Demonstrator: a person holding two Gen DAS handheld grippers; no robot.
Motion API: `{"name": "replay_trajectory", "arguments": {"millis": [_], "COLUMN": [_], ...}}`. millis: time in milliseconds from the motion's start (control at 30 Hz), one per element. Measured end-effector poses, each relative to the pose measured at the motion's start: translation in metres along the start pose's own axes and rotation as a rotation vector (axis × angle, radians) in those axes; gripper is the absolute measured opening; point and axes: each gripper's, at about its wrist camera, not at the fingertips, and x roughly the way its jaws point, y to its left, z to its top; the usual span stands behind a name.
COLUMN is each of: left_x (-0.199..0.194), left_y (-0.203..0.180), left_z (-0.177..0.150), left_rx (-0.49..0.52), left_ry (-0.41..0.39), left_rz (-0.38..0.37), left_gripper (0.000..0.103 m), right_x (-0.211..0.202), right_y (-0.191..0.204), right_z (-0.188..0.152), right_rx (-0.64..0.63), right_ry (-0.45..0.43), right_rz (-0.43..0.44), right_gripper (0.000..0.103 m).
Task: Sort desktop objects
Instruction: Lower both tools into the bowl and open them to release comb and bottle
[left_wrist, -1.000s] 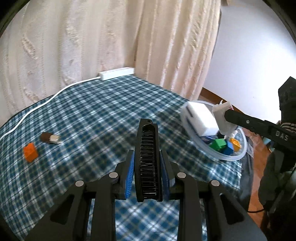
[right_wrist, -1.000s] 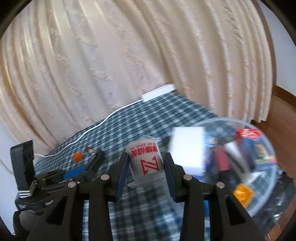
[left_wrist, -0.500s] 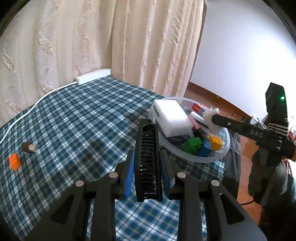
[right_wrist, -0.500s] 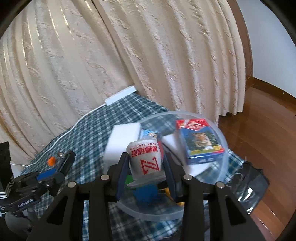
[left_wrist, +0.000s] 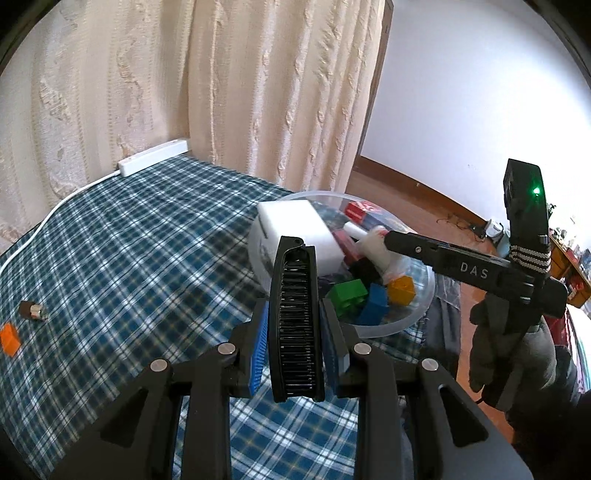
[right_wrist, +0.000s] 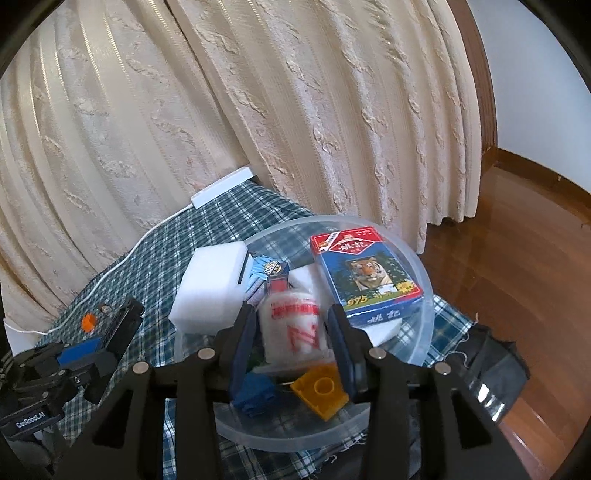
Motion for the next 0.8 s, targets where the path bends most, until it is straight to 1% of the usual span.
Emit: {"name": "replay_trajectory", "arguments": {"millis": [33, 67, 133, 233, 400, 667, 800], "left_x": [0.002, 0.004, 0.007, 0.013, 0.026, 0.051, 0.063], "left_y": [-0.002, -0.004, -0.007, -0.013, -0.029, -0.049, -0.057], "left_z": [0.001, 0.001, 0.002, 0.004, 0.011, 0.026, 0.031], "left_rx": [0.001, 0.001, 0.004, 0.014, 0.041, 0.046, 0.055], "left_ry": [0.004, 0.008, 0.014, 0.021, 0.031, 0.043, 0.052], "left_rz": [-0.007, -0.013, -0.022, -0.039, -0.080, -0.145, -0.163], "left_gripper": [0.029, 0.029, 0.029, 0.029, 0.029, 0.029, 0.029], "right_x": [-0.001, -0.003, -0.006, -0.013, -0.030, -0.043, -0.045], "right_y": [0.000, 0.001, 0.001, -0.004, -0.009, -0.017, -0.023], "right_z": [0.000, 0.000, 0.001, 0.001, 0.002, 0.004, 0.005], "right_rx": [0.003, 0.003, 0.000, 0.022, 0.043, 0.059, 0.077], "right_ry": [-0.001, -0.006, -0.016, -0.029, -0.074, -0.110, -0.119], "right_rz": [0.005, 0.003, 0.000, 0.019, 0.025, 0.001, -0.010], "right_gripper": [0.062, 0.067, 0.067, 0.067, 0.067, 0.067, 0.067]}}
